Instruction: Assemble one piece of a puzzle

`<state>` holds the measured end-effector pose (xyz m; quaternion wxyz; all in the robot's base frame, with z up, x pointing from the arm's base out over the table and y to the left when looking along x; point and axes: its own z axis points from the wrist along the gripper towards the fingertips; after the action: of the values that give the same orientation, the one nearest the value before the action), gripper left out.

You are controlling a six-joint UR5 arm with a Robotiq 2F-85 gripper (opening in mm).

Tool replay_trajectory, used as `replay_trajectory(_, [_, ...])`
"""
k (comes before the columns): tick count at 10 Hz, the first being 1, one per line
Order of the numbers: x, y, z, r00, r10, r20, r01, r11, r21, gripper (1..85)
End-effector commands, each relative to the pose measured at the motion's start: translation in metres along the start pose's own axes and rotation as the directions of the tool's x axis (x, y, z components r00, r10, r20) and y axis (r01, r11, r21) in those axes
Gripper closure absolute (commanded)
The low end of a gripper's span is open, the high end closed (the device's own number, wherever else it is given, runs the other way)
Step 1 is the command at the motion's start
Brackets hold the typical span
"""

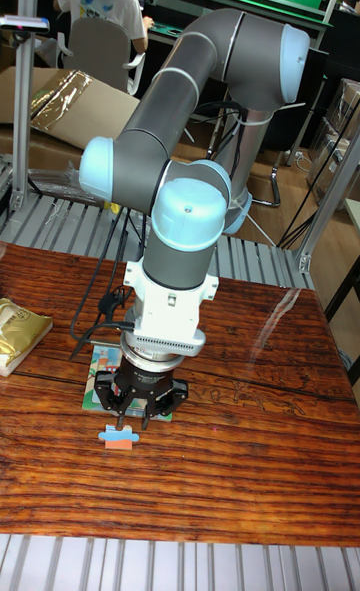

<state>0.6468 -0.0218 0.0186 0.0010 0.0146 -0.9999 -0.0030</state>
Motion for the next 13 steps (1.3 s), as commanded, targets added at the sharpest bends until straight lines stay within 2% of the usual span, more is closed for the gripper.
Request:
replay_trajectory(1, [0.004,-0.007,-0.001,1.0,0.009,-0.016,-0.009,1.0,0.021,58.3])
replay_trajectory(2, [0.009,-0.007,-0.001,0.999,-0.001,-0.033,0.002,1.0,0.021,59.0])
replay_trajectory(4, [0.001,0.0,-0.001,1.0,-0.024,-0.003,0.024,1.0,-0.004,59.0])
replay_trajectory(6, [-0.003,-0.001,-0.001,0.999,-0.035,0.012,0.035,0.999,-0.002,59.0])
replay_trajectory(13, [-0.003,-0.002,-0.001,1.0,-0.027,0.012,0.027,1.0,0.004,60.3])
